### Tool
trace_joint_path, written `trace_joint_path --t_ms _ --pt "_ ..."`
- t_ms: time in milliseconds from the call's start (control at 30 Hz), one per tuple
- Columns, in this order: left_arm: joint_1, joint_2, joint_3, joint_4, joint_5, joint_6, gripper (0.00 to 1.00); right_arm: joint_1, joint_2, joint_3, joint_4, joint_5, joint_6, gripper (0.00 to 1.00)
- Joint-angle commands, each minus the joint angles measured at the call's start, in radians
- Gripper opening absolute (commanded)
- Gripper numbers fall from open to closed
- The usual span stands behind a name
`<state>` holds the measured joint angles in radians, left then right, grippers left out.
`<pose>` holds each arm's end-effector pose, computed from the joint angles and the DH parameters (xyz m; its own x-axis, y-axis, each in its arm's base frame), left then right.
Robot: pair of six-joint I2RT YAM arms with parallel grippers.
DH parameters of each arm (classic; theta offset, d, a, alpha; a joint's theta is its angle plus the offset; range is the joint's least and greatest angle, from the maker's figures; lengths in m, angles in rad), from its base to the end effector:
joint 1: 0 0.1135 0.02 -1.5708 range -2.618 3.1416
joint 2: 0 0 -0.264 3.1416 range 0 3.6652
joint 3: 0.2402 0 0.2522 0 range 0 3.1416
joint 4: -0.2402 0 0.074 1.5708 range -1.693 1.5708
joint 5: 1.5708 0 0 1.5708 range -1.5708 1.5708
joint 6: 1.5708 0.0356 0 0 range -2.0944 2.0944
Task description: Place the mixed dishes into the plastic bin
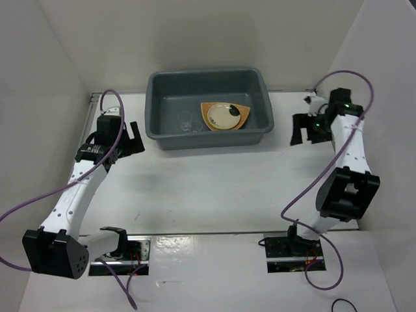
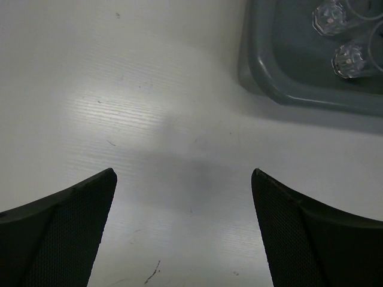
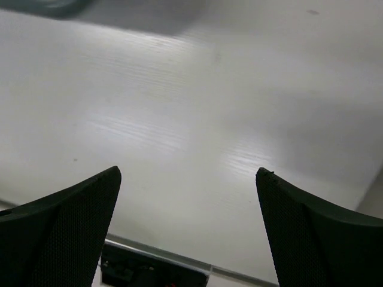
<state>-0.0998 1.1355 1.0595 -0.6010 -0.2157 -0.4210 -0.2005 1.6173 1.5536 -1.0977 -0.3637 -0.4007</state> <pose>0.2418 -0.0166 0.3260 -0.5408 -0.3470 -0.7662 -0.3174 0.9278 -0.1962 0.3193 -0.0520 0.3231 -0.8463 -0.2000 -0.4938 -0.3070 0.9406 0.1452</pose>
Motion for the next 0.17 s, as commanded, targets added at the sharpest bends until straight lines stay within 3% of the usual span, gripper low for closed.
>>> trace_joint_path --t_ms 0,133 --pt "-0.041 -0.008 0.003 0.067 0.072 0.064 1.0 -0.127 -0.126 -0.076 0.121 0.01 0.016 0.98" --pt "-0.104 0.021 0.068 0.067 0.01 0.083 1.0 -0.157 -0.215 -0.199 0.142 -0.001 0.016 0.98"
